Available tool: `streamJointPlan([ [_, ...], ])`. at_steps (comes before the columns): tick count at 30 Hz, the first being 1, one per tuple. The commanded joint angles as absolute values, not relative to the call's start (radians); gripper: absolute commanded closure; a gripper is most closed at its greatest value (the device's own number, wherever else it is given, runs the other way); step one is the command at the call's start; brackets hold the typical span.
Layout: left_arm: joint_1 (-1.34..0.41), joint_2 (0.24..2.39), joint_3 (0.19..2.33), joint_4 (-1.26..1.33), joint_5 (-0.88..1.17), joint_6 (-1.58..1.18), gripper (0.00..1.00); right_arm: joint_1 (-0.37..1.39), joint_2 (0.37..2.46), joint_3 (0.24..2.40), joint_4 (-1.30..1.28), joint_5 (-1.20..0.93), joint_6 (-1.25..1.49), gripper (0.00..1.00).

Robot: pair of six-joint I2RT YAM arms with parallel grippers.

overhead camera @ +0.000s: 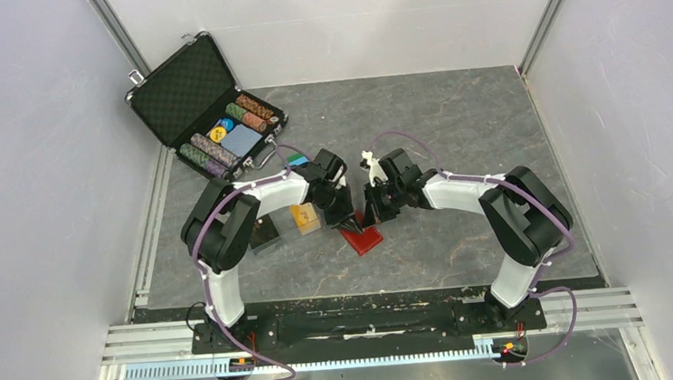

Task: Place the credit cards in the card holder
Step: Close the card holder at the center of the board, then reset both arms

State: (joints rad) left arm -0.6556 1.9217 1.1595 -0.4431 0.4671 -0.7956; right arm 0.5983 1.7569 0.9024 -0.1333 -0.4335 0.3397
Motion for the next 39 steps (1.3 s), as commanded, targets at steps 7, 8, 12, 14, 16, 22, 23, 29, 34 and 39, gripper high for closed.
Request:
streamJointPlan([
  [7, -0.666, 1.866, 1.143, -0.269, 0.302, -0.727, 0.69, 0.626, 1.755, 0.903, -0.19, -0.307, 0.257, 0.94],
  [8, -0.664, 1.82, 1.149, -0.262, 0.295, -0.718, 0.57, 0.619, 1.73, 0.937, -0.192, -0.315, 0.263, 0.9],
  [12, -0.65, 1.672, 1.171, -0.197, 0.299, -0.695, 0.2, 0.562, 1.645, 1.028, -0.174, -0.345, 0.305, 0.62],
  [14, -0.623, 1.62, 1.17, -0.147, 0.342, -0.705, 0.06, 0.515, 1.612, 1.033, -0.147, -0.366, 0.346, 0.47],
  [16, -0.577, 1.58, 1.15, -0.077, 0.403, -0.727, 0.0, 0.466, 1.572, 1.006, -0.101, -0.394, 0.395, 0.34],
  [22, -0.383, 1.44, 1.006, 0.078, 0.529, -0.783, 0.0, 0.332, 1.407, 0.853, -0.04, -0.311, 0.413, 0.04],
  [23, -0.34, 1.419, 0.987, 0.072, 0.534, -0.772, 0.0, 0.31, 1.381, 0.831, -0.041, -0.282, 0.404, 0.02],
  [29, -0.167, 1.286, 0.87, -0.045, 0.371, -0.568, 0.0, 0.226, 1.2, 0.647, 0.02, 0.019, 0.29, 0.02],
  [34, -0.161, 1.193, 0.792, -0.069, 0.189, -0.358, 0.0, 0.189, 1.045, 0.425, 0.203, 0.219, 0.198, 0.02],
  [39, -0.161, 1.119, 0.656, 0.032, 0.038, -0.177, 0.0, 0.187, 0.94, 0.177, 0.487, 0.361, 0.052, 0.02],
])
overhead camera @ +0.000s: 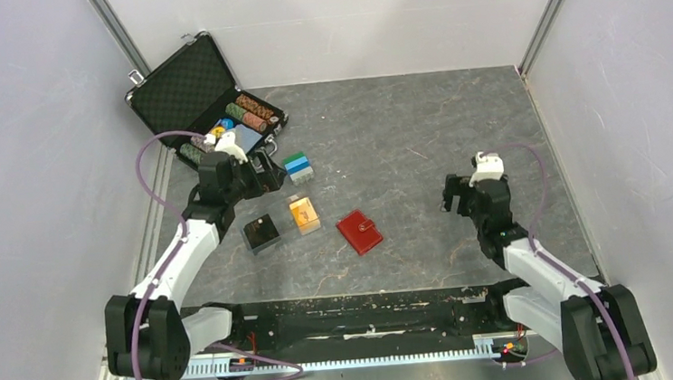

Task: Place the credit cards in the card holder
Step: Reset both arms

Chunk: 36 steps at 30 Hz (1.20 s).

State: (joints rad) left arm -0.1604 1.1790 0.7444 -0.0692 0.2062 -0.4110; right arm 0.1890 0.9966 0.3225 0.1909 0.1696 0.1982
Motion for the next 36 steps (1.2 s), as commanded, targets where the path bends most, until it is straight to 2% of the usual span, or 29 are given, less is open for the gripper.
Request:
streamJointPlan([
  [1, -0.162, 1.109, 0.611, 0.08, 0.016, -0.152, 0.0, 0.184, 0.933, 0.136, 0.542, 0.392, 0.037, 0.02],
  [7, -0.16, 1.162, 0.422, 0.406, -0.11, -0.03, 0.0, 0.172, 1.062, -0.068, 0.934, 0.399, -0.094, 0.02],
  [12, -0.157, 1.261, 0.266, 0.859, -0.066, 0.092, 0.0, 0.151, 1.176, -0.049, 1.115, 0.355, -0.152, 0.02],
  [16, -0.132, 1.371, 0.262, 0.975, -0.033, 0.108, 0.0, 0.117, 1.28, -0.025, 1.213, 0.306, -0.172, 0.02],
  [19, -0.066, 1.422, 0.26, 1.012, 0.039, 0.061, 0.0, 0.103, 1.395, -0.104, 1.486, 0.323, -0.167, 0.02],
  [21, -0.061, 1.472, 0.241, 1.109, 0.042, 0.054, 0.0, 0.104, 1.366, -0.078, 1.373, 0.319, -0.159, 0.02],
  [23, -0.057, 1.459, 0.258, 1.053, 0.034, 0.05, 0.0, 0.104, 1.384, -0.092, 1.443, 0.321, -0.162, 0.02],
  [29, -0.057, 1.473, 0.283, 1.026, -0.078, 0.009, 0.0, 0.104, 1.377, -0.092, 1.429, 0.324, -0.158, 0.02],
  [36, -0.058, 1.471, 0.284, 1.022, -0.082, 0.011, 0.0, 0.104, 1.378, -0.092, 1.431, 0.322, -0.159, 0.02],
])
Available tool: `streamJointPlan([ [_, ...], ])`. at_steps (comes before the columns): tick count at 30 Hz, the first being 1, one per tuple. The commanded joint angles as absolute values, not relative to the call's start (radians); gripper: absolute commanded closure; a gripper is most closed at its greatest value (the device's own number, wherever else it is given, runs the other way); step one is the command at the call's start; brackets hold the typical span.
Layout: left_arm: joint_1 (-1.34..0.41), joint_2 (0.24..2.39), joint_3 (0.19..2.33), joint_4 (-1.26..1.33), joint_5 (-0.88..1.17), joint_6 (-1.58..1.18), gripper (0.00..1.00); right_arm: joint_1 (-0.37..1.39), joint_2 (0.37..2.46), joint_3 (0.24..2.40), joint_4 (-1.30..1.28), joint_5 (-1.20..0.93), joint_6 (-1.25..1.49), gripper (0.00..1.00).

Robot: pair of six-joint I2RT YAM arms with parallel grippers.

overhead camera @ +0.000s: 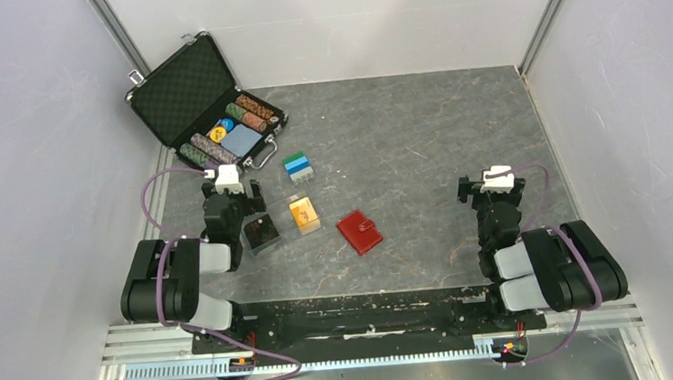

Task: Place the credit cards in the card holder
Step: Reset both arms

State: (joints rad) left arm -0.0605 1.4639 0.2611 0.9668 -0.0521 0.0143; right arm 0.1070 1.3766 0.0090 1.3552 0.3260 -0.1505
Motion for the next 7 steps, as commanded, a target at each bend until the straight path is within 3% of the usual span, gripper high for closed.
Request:
streamJointPlan([
  [1, -0.059, 1.471, 0.287, 1.019, -0.081, 0.009, 0.0, 0.104, 1.378, -0.092, 1.431, 0.323, -0.16, 0.02],
  [7, -0.058, 1.471, 0.287, 1.016, -0.082, 0.009, 0.0, 0.104, 1.378, -0.093, 1.431, 0.323, -0.16, 0.02],
])
